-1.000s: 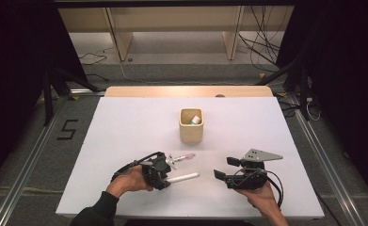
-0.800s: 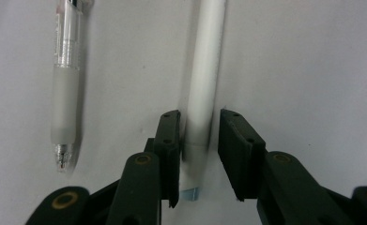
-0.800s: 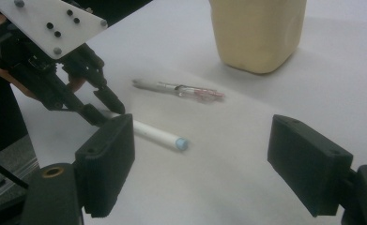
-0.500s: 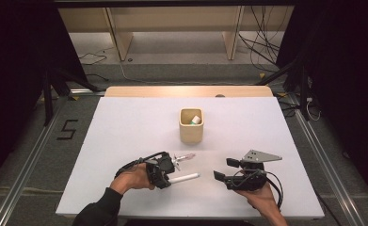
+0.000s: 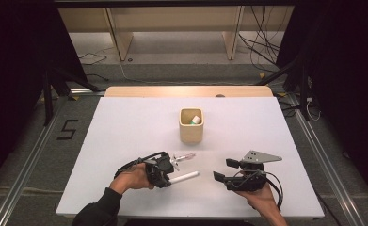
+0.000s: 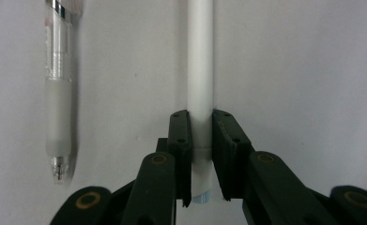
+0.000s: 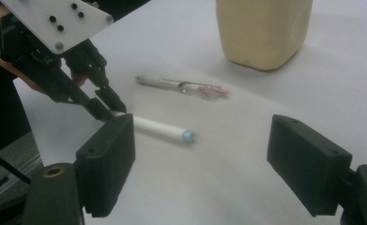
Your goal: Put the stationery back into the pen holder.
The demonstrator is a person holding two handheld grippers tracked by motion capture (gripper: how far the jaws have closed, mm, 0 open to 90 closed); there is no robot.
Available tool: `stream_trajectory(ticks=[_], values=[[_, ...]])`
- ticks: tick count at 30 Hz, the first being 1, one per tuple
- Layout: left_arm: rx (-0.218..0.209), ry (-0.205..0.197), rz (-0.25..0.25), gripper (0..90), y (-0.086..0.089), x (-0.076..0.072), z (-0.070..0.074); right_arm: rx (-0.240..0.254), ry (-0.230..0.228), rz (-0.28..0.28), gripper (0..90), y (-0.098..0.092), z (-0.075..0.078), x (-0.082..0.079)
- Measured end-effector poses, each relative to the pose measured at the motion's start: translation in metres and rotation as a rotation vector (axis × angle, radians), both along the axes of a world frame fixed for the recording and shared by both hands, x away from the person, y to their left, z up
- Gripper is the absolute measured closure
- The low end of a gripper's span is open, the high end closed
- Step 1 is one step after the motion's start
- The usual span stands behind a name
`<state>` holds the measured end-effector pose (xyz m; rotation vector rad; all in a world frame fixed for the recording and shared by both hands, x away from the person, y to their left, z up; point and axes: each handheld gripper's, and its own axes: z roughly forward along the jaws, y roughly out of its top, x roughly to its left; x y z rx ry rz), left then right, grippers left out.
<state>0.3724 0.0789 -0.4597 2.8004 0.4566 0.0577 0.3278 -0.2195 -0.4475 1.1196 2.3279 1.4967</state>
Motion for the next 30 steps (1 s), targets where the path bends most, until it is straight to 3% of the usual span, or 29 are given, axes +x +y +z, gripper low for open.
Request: stream_trajectory(ticks=[10,20,26,30], values=[[-0.122,-0.039,0.051,78.0,0.008,0.000,0.009,0.007,0.000,0.001,24.0,0.003,0.000,-0.002],[-0.308,-0.090,0.127,78.0,0.017,-0.003,0.018,0.036,0.013,0.003,23.6,0.009,-0.002,-0.003],[-0.423,-0.121,0.179,78.0,0.018,-0.007,0.022,0.084,0.035,0.000,23.6,0.013,-0.003,-0.003],[-0.458,-0.117,0.198,78.0,0.017,-0.009,0.019,0.115,0.056,-0.010,23.9,0.017,-0.004,-0.002]])
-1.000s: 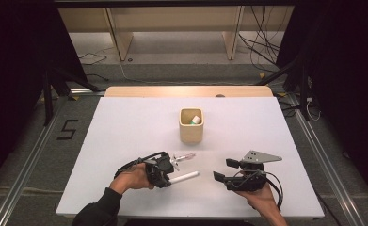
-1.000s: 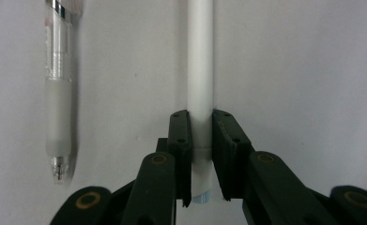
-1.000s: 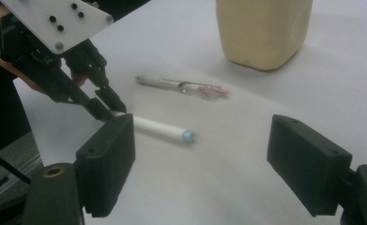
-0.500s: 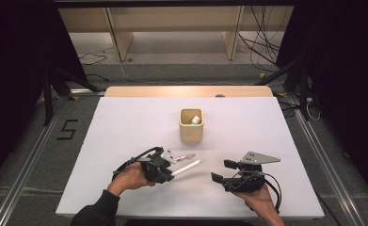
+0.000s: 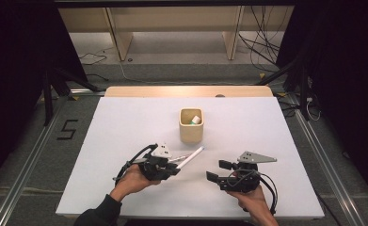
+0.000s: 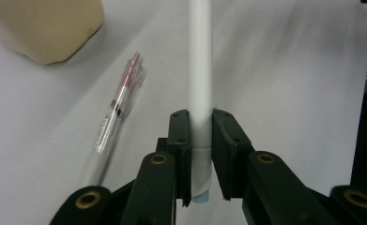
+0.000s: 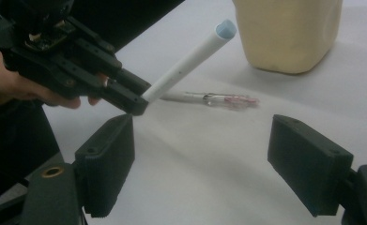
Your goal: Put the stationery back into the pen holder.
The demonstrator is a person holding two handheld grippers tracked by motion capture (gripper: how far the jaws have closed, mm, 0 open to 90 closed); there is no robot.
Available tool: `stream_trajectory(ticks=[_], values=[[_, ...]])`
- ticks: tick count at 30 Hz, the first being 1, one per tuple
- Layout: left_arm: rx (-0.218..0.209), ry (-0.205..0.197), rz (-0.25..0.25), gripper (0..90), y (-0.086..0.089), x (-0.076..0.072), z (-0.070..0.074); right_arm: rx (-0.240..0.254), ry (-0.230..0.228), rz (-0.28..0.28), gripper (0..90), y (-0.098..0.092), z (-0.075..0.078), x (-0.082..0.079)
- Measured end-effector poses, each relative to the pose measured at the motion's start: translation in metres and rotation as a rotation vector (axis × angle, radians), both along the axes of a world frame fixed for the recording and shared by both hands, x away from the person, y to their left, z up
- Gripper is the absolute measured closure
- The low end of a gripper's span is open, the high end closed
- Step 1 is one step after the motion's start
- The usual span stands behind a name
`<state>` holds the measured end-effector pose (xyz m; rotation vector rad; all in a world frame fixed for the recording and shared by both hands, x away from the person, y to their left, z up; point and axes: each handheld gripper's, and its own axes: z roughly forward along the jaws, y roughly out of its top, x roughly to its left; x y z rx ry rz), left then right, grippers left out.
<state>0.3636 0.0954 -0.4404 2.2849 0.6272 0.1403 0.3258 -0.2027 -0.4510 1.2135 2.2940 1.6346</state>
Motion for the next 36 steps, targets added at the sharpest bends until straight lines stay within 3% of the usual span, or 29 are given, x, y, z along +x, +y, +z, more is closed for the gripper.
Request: stream_trajectory(ticks=[6,16,23,36], values=[[-0.077,-0.003,0.037,78.0,-0.001,-0.002,-0.003,0.036,0.040,-0.014,24.6,0.006,-0.003,0.003],[-0.181,0.002,0.082,77.9,0.000,-0.008,-0.003,0.109,0.067,-0.029,28.2,0.017,-0.006,0.011],[-0.188,0.013,0.081,77.9,-0.003,-0.012,-0.007,0.180,0.111,-0.020,32.9,0.026,-0.005,0.018],[-0.238,0.038,0.078,78.0,-0.004,-0.019,-0.009,0.261,0.131,0.004,51.2,0.035,-0.003,0.024]])
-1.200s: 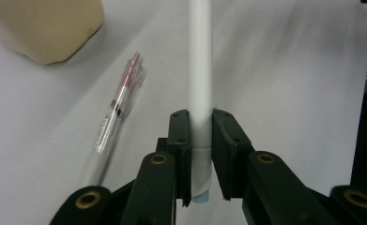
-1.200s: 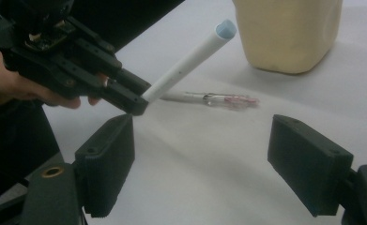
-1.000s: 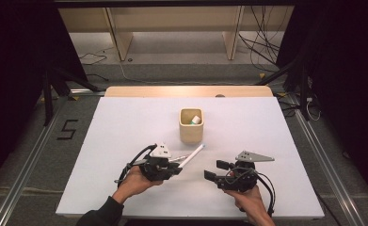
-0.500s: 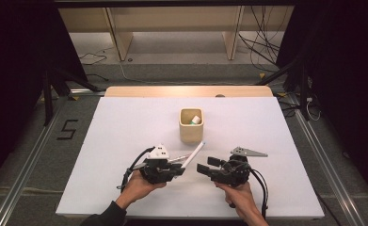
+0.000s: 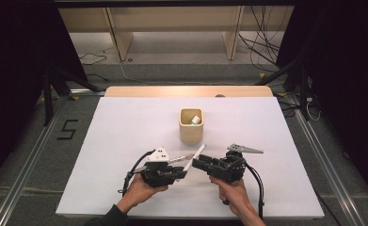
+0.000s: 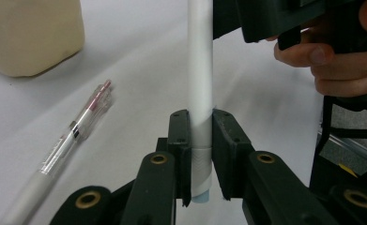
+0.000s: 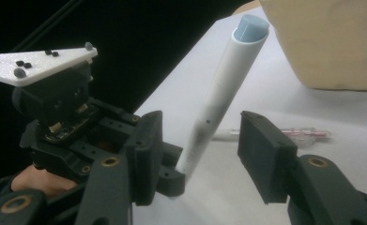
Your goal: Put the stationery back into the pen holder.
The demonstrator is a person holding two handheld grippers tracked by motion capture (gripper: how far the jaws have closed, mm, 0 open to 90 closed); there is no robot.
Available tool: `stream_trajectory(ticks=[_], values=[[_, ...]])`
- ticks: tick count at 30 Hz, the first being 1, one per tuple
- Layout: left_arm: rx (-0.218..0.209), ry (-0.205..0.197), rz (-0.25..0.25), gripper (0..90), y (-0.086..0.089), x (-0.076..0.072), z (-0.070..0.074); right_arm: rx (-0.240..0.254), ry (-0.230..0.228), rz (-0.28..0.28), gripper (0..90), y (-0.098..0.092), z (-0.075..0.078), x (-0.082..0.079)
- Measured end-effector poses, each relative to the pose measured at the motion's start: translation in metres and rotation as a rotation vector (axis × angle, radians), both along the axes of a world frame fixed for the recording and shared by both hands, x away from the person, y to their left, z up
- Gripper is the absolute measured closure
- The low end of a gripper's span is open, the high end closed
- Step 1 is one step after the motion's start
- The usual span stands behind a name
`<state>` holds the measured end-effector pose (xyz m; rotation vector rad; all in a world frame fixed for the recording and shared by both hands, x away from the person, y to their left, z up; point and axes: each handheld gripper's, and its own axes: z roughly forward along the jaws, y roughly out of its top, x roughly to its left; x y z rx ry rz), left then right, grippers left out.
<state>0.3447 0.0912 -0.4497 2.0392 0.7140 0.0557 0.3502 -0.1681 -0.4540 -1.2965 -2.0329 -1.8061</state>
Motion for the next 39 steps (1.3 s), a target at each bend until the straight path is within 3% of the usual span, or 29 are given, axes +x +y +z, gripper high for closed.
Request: stream_trajectory(ticks=[23,33,36,39], values=[[-0.015,-0.015,-0.032,78.0,-0.003,-0.007,0.001,0.049,0.012,0.021,75.3,0.004,-0.004,0.002],[-0.045,-0.028,-0.044,76.4,-0.002,-0.008,0.001,0.091,0.019,0.042,78.8,0.003,-0.001,0.000],[-0.029,-0.030,-0.047,59.9,-0.003,-0.009,0.001,0.091,-0.001,0.040,78.9,0.002,0.003,0.000],[-0.023,-0.037,-0.039,49.8,-0.001,-0.009,0.000,0.062,-0.038,0.025,78.9,0.000,0.009,-0.001]])
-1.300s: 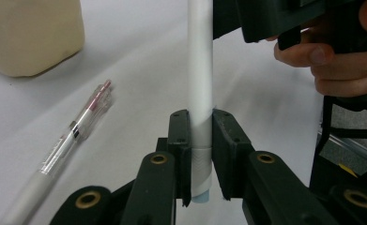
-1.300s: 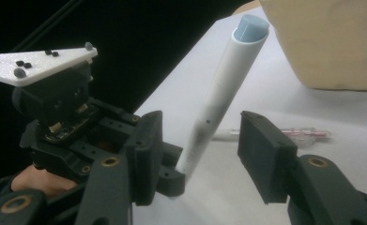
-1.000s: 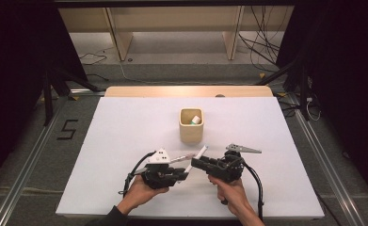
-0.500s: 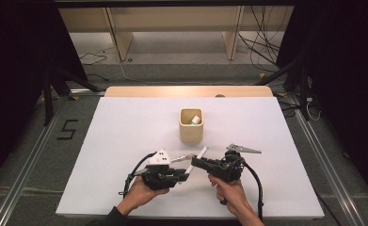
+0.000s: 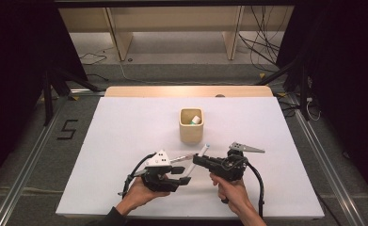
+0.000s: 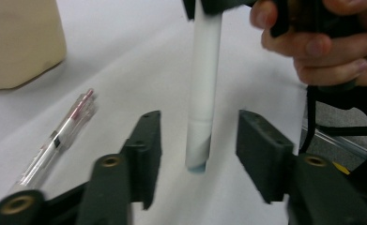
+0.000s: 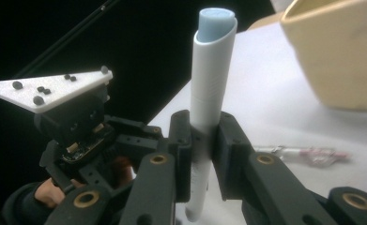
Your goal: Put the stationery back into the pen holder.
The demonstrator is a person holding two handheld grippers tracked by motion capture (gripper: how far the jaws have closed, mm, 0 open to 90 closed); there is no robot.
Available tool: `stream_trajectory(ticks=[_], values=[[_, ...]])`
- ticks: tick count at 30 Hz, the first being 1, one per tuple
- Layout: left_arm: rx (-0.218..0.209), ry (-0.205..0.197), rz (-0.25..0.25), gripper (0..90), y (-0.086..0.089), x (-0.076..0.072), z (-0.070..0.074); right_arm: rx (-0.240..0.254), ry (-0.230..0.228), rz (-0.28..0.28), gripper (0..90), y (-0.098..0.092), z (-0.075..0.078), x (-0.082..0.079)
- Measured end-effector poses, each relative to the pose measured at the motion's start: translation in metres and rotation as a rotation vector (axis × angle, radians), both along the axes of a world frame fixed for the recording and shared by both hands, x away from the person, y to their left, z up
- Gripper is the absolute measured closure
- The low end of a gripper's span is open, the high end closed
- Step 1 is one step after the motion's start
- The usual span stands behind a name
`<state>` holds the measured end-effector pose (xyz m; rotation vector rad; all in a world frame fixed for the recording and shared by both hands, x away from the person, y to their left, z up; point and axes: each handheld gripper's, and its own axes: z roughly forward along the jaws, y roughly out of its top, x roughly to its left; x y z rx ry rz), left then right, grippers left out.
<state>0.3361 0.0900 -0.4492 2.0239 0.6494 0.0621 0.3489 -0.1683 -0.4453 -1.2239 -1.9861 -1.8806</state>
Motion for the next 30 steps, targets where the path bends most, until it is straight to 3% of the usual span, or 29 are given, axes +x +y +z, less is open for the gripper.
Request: stream_trajectory(ticks=[4,12,20,30], values=[[0.028,-0.029,0.019,40.1,0.003,-0.001,0.000,-0.023,-0.040,-0.028,78.9,-0.005,0.008,0.001],[-0.001,-0.063,0.067,31.2,0.018,-0.003,-0.004,-0.064,-0.105,-0.089,78.9,-0.013,0.024,0.013],[-0.030,-0.081,0.136,27.1,0.037,-0.003,-0.009,-0.093,-0.154,-0.134,78.8,-0.017,0.044,0.027],[-0.024,-0.102,0.192,25.8,0.054,-0.005,-0.016,-0.102,-0.185,-0.168,78.8,-0.018,0.067,0.049]])
